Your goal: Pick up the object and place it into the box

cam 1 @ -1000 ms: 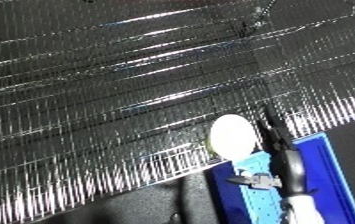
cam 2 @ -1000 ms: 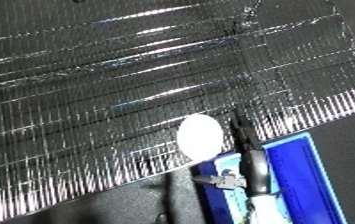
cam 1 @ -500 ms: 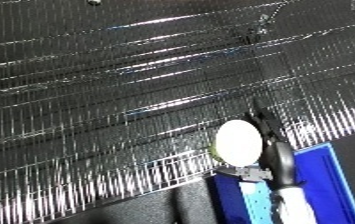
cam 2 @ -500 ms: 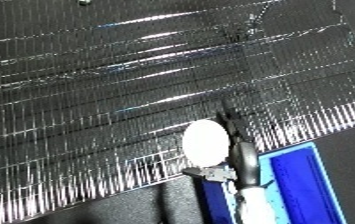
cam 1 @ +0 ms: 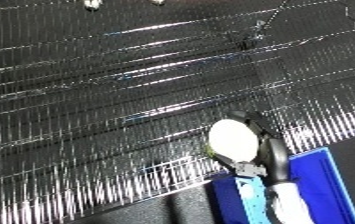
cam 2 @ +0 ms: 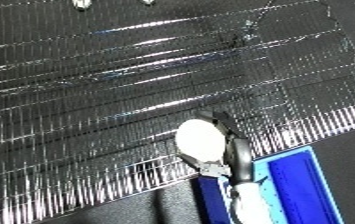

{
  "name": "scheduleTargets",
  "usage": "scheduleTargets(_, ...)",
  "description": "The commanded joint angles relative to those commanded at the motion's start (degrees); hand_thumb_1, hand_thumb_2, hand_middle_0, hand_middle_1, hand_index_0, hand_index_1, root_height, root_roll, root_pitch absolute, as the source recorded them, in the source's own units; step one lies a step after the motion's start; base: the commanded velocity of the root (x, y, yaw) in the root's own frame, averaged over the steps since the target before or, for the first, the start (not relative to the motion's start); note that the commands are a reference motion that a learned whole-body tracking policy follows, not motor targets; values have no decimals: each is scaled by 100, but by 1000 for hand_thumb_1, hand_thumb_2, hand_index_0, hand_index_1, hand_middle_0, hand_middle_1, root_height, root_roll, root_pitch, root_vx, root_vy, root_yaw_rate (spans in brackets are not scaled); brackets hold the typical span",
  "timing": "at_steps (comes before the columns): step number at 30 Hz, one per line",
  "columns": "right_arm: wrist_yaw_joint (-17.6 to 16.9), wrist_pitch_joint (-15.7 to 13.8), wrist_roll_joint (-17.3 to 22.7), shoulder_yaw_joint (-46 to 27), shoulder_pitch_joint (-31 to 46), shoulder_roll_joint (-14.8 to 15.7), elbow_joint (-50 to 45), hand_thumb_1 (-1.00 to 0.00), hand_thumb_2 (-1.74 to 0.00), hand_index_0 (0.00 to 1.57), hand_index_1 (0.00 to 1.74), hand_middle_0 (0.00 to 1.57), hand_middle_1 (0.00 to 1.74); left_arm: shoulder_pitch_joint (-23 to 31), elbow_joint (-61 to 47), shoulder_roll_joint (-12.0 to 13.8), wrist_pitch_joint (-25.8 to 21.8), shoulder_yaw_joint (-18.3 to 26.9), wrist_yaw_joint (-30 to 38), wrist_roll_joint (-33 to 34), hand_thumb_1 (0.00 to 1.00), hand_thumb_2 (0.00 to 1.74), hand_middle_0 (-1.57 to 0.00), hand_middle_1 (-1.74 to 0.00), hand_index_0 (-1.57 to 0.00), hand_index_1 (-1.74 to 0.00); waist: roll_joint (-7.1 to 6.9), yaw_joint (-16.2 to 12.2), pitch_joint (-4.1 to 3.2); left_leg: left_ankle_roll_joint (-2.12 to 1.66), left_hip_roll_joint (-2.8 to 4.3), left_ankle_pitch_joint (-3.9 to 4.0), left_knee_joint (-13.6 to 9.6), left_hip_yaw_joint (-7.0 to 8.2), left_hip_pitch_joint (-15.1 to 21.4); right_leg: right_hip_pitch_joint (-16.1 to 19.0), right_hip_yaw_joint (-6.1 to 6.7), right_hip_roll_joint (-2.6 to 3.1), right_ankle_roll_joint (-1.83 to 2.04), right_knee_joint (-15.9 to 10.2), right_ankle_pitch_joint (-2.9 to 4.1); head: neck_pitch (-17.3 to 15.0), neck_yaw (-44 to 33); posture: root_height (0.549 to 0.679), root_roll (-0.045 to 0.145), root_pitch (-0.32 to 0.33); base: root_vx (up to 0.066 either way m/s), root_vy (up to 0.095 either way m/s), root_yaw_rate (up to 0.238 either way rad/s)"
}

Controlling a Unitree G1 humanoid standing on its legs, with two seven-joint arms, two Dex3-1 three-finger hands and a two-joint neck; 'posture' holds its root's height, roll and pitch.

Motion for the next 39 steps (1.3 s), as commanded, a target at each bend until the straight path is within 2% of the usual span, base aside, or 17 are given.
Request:
scheduleTargets(4,-73,-20,-43,-12,6,-21,-16,-700,-1218,1099,1218,1099,1218,0,0,10,-6,2,-11,-32,1000,1740,-1570,-1740,-1570,-1740,-14,-4,0,11,10,33,-116,-10,102,71,2,12,12,-93,34,46,35,638,49,118,-36,8,-6)
scheduleTargets(8,-166,-61,-122,-62,42,-64,-158,-700,-1218,1099,1218,1099,1218,15,-9,2,-30,21,-27,-49,1000,1740,-1570,-1740,-1570,-1740,-52,-28,0,18,27,99,-378,-32,363,275,0,40,45,-314,83,43,57,642,45,108,-32,7,-50)
scheduleTargets(14,-270,-101,-235,-269,334,-135,-639,-700,-1218,1099,1218,1099,1218,130,38,-39,-142,126,-99,-41,1000,1740,-1570,-1740,-1570,-1740,-150,-120,0,-3,84,177,-778,-21,914,776,10,81,104,-730,152,-149,48,650,42,74,-13,13,-98)
scheduleTargets(20,-302,-338,-135,-645,881,-90,-1065,-700,-1218,1099,1218,1099,1218,290,87,-98,-255,340,-292,-32,1000,1740,-1570,-1740,-1570,-1740,-238,-240,-9,-31,152,184,-1024,43,1444,1312,46,90,148,-1097,204,-160,-22,657,44,33,-9,20,-140)
scheduleTargets(23,-379,-414,-121,-766,1136,-35,-1181,-700,-1218,1099,1218,1099,1218,350,71,-128,-239,413,-353,-22,1000,1740,-1570,-1740,-1570,-1740,-269,-298,-72,-51,199,164,-1078,86,1632,1534,62,93,147,-1253,225,-113,104,661,46,18,1,10,-136)
scheduleTargets(28,-614,-333,-179,-852,1471,48,-1281,-700,-1218,1099,1218,1099,1218,439,62,-196,-173,442,-431,-7,1000,1740,-1570,-1740,-1570,-1740,-287,-404,-201,-85,277,123,-1101,166,1832,1791,108,91,120,-1452,255,-82,462,664,48,4,1,19,-147)
scheduleTargets(32,-815,-330,-84,-897,1733,107,-1313,-700,-1218,1099,1218,1099,1218,529,63,-263,-196,445,-483,0,1000,1740,-1570,-1740,-1570,-1740,-270,-523,-281,-92,325,96,-1169,255,2004,1929,178,94,114,-1591,284,83,985,667,50,-2,-8,38,-189)
scheduleTargets(36,-897,-400,69,-1025,1967,116,-1315,-700,-1218,1099,1218,1099,1218,591,89,-340,-293,436,-493,-44,1000,1740,-1570,-1740,-1570,-1740,-207,-699,-336,-110,357,84,-1244,369,2132,1990,267,78,118,-1695,318,119,1466,668,56,-3,-19,92,-225)
scheduleTargets(39,-803,-503,272,-1236,2143,46,-1276,-700,-1218,1099,1218,1099,1218,628,162,-424,-406,413,-491,-129,1000,1740,-1570,-1740,-1570,-1740,-82,-886,-365,-139,363,112,-1350,461,2254,2022,347,65,114,-1735,309,72,1732,669,61,-5,-5,162,-236)
